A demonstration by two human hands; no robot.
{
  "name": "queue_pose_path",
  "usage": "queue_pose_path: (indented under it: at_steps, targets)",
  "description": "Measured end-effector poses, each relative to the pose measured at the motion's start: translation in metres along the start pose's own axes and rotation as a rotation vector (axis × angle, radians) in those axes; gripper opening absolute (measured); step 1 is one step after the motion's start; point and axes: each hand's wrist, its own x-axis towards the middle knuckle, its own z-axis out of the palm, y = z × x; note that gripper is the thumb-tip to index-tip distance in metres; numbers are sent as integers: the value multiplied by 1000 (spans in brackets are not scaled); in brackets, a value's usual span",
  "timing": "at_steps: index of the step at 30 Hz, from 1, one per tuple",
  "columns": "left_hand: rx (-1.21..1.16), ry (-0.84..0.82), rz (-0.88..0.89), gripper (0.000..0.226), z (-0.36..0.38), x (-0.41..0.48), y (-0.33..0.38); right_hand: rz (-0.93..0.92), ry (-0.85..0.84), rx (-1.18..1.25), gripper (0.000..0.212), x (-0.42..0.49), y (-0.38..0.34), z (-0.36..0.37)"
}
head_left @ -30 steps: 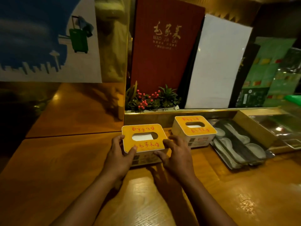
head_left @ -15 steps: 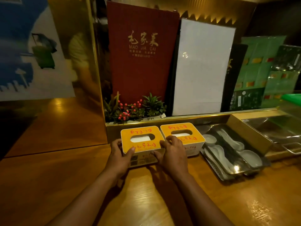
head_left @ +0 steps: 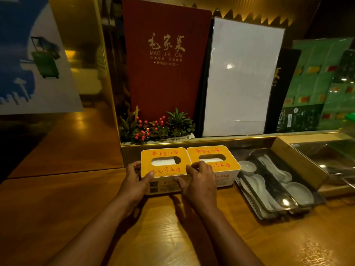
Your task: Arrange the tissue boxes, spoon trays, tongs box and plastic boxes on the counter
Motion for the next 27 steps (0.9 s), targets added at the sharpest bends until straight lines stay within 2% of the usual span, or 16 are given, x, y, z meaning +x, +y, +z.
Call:
queue_pose_path:
  at_steps: [15, 20, 23, 25, 27]
  targets:
    - [27, -1, 30, 54, 1, -4, -2, -8, -13, 65, 56, 3, 3, -6]
    - [11, -4, 39, 57, 3, -7, 1, -47, -82, 132, 52, 2, 10, -11]
    - [32, 10, 36, 66, -2, -10, 2, -68, -54, 282, 44, -6, 19, -27]
    - [23, 5, 23, 83, -4, -12, 3, -84, 10, 304, 33, -12, 33, -43]
    - [57, 5, 26, 86, -4, -19, 14, -54, 61, 294, 24, -20, 41, -60]
